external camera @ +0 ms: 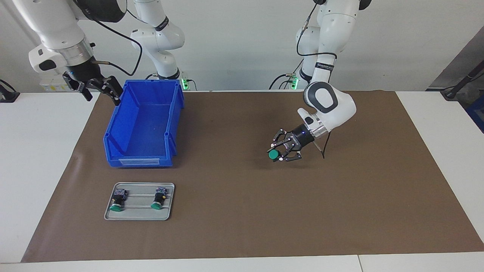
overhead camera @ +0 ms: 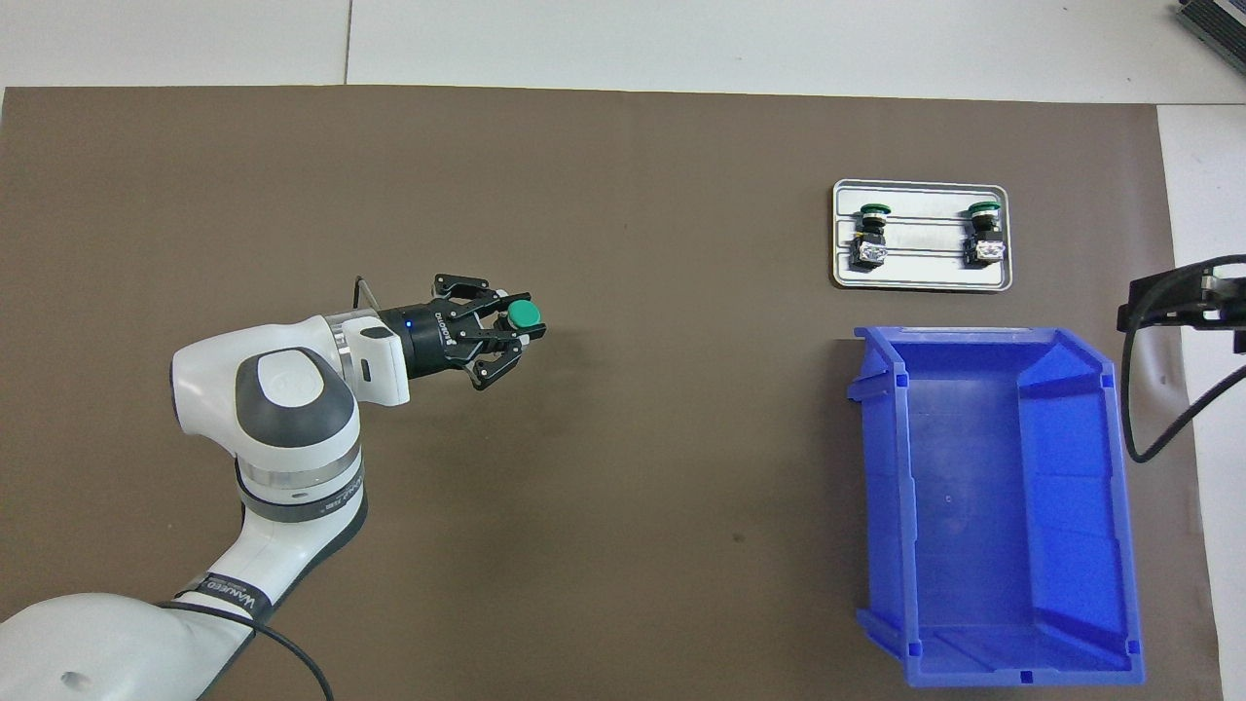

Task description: Place and press button with both arms

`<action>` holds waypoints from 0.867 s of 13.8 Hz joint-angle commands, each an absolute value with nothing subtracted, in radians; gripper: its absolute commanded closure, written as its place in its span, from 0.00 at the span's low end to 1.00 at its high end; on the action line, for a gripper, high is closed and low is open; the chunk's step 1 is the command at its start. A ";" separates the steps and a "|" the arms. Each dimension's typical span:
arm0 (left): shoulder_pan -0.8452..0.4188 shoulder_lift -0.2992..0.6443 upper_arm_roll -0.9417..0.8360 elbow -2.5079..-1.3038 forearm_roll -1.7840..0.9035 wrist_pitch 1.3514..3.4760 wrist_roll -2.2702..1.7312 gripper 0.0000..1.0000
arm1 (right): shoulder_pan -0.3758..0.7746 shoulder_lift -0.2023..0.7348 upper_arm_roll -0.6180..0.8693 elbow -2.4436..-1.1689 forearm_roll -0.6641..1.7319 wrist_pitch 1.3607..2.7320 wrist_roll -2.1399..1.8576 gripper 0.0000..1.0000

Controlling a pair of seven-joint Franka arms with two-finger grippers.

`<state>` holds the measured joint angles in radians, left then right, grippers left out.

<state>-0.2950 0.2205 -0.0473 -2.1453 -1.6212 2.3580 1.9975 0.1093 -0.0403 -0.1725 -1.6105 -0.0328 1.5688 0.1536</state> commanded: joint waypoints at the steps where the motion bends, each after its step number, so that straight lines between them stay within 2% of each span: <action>1: -0.241 0.216 -0.051 -2.207 -1.741 2.242 2.188 1.00 | 0.097 -0.064 -0.170 -1.635 -0.015 1.563 0.137 0.00; 7: -0.178 0.244 -0.051 -2.269 -1.950 2.116 2.439 1.00 | 0.097 -0.064 -0.170 -1.635 -0.015 1.563 0.137 0.00; 12: -0.098 0.193 -0.049 -2.417 -1.950 1.951 2.551 1.00 | 0.097 -0.066 -0.170 -1.637 -0.015 1.563 0.137 0.00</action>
<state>-0.1301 0.2465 -0.0454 -2.3373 -1.9274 2.0074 2.4924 0.1092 -0.0411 -0.1725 -1.6124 -0.0328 1.5683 0.1536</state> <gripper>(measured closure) 0.590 0.000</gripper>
